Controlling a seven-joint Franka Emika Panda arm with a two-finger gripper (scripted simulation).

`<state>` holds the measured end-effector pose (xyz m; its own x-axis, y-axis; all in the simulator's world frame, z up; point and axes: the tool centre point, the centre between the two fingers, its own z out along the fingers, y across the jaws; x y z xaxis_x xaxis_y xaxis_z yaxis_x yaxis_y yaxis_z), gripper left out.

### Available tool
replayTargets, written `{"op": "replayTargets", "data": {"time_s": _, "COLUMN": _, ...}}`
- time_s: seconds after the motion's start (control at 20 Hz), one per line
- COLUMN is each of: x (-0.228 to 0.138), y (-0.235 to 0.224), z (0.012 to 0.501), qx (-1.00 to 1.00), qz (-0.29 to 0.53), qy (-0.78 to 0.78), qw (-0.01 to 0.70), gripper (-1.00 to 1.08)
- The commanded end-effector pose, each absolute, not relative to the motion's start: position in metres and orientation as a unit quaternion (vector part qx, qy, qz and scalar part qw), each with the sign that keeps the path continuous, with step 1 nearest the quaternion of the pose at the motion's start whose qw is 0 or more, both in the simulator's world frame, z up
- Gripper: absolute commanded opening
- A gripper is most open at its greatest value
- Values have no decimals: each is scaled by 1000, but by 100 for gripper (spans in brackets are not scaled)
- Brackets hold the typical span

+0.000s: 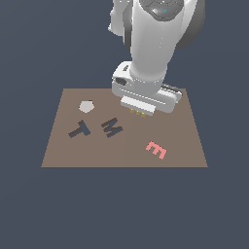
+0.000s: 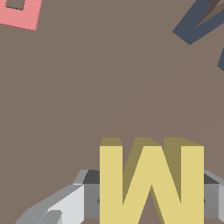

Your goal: Insert a designated object into the corresponding slot on a board.

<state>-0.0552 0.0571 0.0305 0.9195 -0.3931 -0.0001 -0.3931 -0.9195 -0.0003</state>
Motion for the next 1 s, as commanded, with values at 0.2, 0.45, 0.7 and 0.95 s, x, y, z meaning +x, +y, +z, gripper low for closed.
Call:
{"op": "replayTargets", "data": {"time_s": 0.2, "x": -55, "y": 56, "z": 30, "qx": -980, "qz": 0, "qy": 201, "qw": 0, "gripper": -100}}
{"op": "replayTargets", "data": {"time_s": 0.45, "x": -54, "y": 56, "z": 31, "qx": -979, "qz": 0, "qy": 205, "qw": 0, "gripper": -100}}
{"op": "replayTargets", "data": {"time_s": 0.7, "x": -44, "y": 50, "z": 32, "qx": -972, "qz": 0, "qy": 234, "qw": 0, "gripper": -100}}
{"op": "replayTargets", "data": {"time_s": 0.95, "x": -27, "y": 36, "z": 34, "qx": -957, "qz": 0, "qy": 289, "qw": 1, "gripper": -100}}
